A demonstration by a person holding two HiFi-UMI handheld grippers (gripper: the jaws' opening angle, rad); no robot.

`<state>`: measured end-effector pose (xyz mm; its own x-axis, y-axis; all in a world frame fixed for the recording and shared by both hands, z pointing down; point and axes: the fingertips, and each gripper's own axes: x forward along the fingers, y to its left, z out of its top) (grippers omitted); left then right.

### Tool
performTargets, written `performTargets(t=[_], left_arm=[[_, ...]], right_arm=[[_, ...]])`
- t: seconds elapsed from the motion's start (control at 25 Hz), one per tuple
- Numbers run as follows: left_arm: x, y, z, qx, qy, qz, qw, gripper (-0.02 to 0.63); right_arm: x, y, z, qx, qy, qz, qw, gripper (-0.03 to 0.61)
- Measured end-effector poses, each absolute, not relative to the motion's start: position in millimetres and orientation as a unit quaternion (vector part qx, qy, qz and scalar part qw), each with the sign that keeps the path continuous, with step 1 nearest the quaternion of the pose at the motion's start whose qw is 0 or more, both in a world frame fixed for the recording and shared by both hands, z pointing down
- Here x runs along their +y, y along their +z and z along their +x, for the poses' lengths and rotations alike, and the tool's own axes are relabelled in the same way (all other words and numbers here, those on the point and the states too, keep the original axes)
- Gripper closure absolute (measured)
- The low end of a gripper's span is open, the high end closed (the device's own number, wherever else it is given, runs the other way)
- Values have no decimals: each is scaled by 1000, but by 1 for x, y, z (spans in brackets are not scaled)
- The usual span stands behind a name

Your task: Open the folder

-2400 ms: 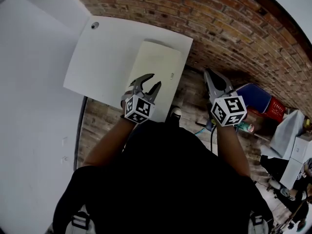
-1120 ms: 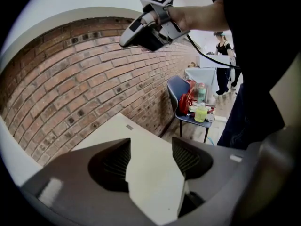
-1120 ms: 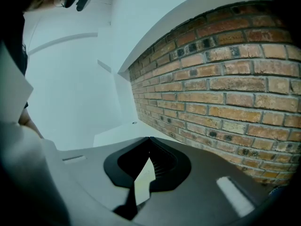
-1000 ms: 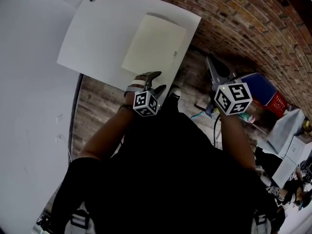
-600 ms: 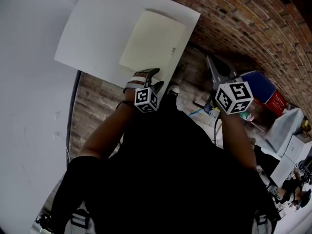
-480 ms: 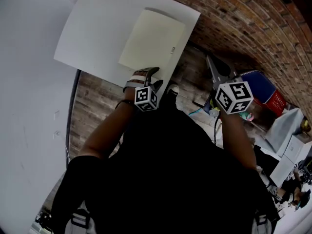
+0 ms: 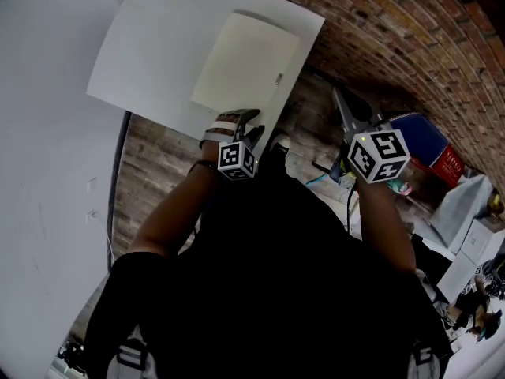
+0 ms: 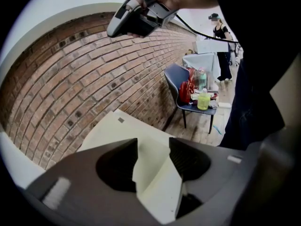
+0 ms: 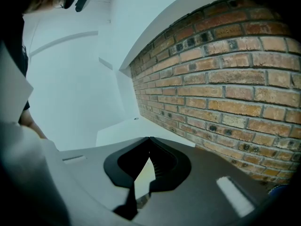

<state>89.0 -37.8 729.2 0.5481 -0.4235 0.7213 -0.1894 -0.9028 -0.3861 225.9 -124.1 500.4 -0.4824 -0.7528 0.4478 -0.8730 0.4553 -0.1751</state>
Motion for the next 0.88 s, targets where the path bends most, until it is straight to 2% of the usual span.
performTargets(t=[0.32, 0.52, 0.88], left_arm=[[-34, 715, 90, 178, -421, -875, 157, 488], [-33, 700, 90, 188, -416, -873, 171, 568], [-38, 690, 87, 195, -401, -880, 164, 600]], right_arm=[[-125, 495, 223, -841, 190, 483, 151, 578], [-123, 491, 223, -843, 188, 483, 147, 578], [-121, 482, 224, -844, 183, 485, 140, 578]])
